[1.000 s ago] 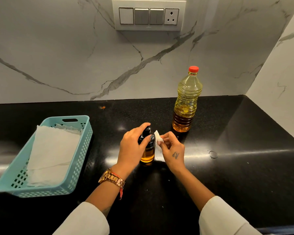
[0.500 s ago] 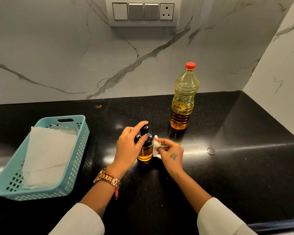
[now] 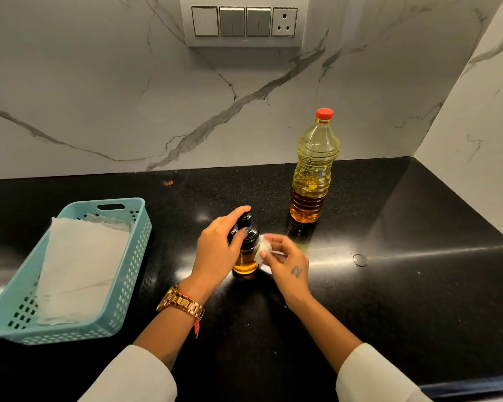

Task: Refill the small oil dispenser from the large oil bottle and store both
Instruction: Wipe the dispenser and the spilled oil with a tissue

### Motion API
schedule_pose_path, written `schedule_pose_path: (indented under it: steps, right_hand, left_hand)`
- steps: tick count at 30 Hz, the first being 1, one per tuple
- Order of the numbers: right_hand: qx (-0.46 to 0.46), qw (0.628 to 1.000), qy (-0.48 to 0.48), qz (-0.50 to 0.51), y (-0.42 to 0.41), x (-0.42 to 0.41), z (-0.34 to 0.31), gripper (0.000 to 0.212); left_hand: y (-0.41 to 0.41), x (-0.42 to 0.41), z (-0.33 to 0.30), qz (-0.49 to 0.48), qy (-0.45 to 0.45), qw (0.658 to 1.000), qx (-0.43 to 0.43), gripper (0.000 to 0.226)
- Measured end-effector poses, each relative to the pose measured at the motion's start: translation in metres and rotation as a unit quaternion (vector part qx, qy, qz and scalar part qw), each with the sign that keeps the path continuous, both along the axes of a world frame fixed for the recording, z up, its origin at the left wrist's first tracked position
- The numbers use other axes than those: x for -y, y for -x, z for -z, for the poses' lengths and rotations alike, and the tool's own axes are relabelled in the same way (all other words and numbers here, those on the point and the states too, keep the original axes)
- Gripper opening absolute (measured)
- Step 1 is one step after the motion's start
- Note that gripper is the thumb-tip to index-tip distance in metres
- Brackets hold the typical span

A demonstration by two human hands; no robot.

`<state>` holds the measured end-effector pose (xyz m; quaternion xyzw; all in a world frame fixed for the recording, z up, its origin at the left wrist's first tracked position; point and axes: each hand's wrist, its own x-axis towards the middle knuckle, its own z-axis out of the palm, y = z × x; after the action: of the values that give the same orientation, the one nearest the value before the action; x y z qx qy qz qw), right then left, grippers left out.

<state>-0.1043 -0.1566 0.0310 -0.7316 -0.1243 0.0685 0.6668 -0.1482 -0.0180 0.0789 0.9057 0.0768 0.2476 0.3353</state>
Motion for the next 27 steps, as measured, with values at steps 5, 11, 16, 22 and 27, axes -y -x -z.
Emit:
schedule_pose_path:
  steps: [5, 11, 16, 22, 27]
  right_hand:
    - [0.027, 1.0, 0.003, -0.006, -0.011, -0.004, -0.026, 0.03]
    - [0.009, 1.0, -0.004, -0.012, 0.012, 0.001, 0.002, 0.029]
    - [-0.004, 1.0, 0.028, -0.006, -0.017, -0.01, -0.01, 0.027]
    - [0.049, 0.999, 0.009, -0.012, -0.007, -0.006, -0.028, 0.024]
    - [0.016, 1.0, 0.016, -0.008, 0.003, -0.002, -0.001, 0.03]
  left_hand:
    - [-0.002, -0.002, 0.0, 0.024, 0.019, 0.999, -0.022, 0.047]
    - [0.001, -0.001, 0.003, 0.036, 0.014, 0.999, -0.036, 0.047]
    - [0.001, 0.003, 0.005, 0.04, 0.017, 0.998, -0.054, 0.05]
    - [0.001, 0.001, 0.008, 0.024, 0.019, 0.999, -0.045, 0.057]
    - [0.0, -0.004, 0.007, 0.02, 0.003, 0.999, -0.051, 0.058]
